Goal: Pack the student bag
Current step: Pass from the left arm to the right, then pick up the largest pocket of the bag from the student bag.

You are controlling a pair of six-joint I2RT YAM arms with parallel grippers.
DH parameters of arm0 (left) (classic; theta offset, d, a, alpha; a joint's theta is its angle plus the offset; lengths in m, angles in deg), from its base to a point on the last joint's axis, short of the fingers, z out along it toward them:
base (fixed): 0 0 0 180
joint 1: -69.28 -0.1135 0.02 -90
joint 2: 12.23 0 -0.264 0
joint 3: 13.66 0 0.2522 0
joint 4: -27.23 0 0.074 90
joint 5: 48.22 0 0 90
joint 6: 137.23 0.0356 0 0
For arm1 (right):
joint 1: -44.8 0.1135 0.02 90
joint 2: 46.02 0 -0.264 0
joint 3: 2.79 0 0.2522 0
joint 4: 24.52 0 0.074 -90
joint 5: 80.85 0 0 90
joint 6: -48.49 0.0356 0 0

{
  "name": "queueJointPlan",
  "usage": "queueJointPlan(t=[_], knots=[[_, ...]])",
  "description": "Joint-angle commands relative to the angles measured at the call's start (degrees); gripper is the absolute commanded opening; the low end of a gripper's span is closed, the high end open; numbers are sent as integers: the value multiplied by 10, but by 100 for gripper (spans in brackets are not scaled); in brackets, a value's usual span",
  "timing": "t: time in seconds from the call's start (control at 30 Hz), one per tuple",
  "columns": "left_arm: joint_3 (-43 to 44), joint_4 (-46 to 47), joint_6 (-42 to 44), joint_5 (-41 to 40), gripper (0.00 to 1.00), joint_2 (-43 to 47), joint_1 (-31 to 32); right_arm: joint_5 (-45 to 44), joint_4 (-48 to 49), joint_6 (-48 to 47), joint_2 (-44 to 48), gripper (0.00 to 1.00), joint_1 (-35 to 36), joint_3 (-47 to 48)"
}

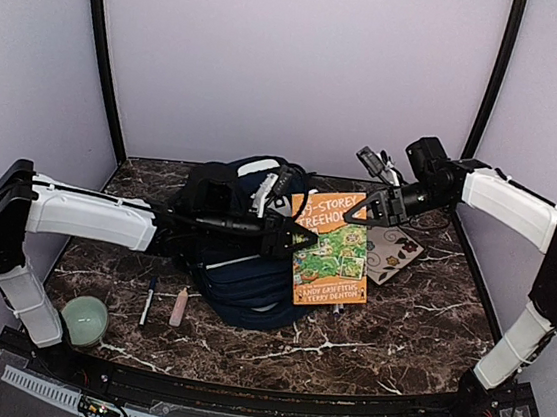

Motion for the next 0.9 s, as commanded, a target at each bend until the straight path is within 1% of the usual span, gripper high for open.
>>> queueJointPlan(t=[0.0, 0.1, 0.17, 0.23, 0.3, 0.43, 0.53, 0.67, 0.73, 0.87], knots=[[25, -197, 131, -119, 57, 79, -3, -2, 13, 34, 16, 0, -54, 31], [45, -302, 191, -169, 57, 87, -3, -18, 21, 47, 23, 0, -90, 26], [59, -364, 222, -187, 55, 83, -3, -37, 27, 50, 49, 0, -114, 20], [69, -414, 245, -198, 53, 76, -2, -50, 36, 56, 60, 0, -132, 9], [74, -450, 258, -192, 52, 69, -1, -63, 42, 57, 71, 0, -145, -5], [87, -480, 279, -192, 54, 39, 24, -81, 64, 65, 92, 0, -161, -44], [124, -517, 297, -193, 55, -10, 50, -86, 84, 81, 105, 0, -164, -66], [194, -579, 312, -224, 54, -95, 76, -99, 88, 77, 118, 0, -165, -81], [217, -586, 314, -245, 54, -126, 84, -105, 86, 74, 123, 0, -166, -85], [235, -574, 302, -305, 54, -157, 88, -105, 91, 76, 131, 0, -166, -95]])
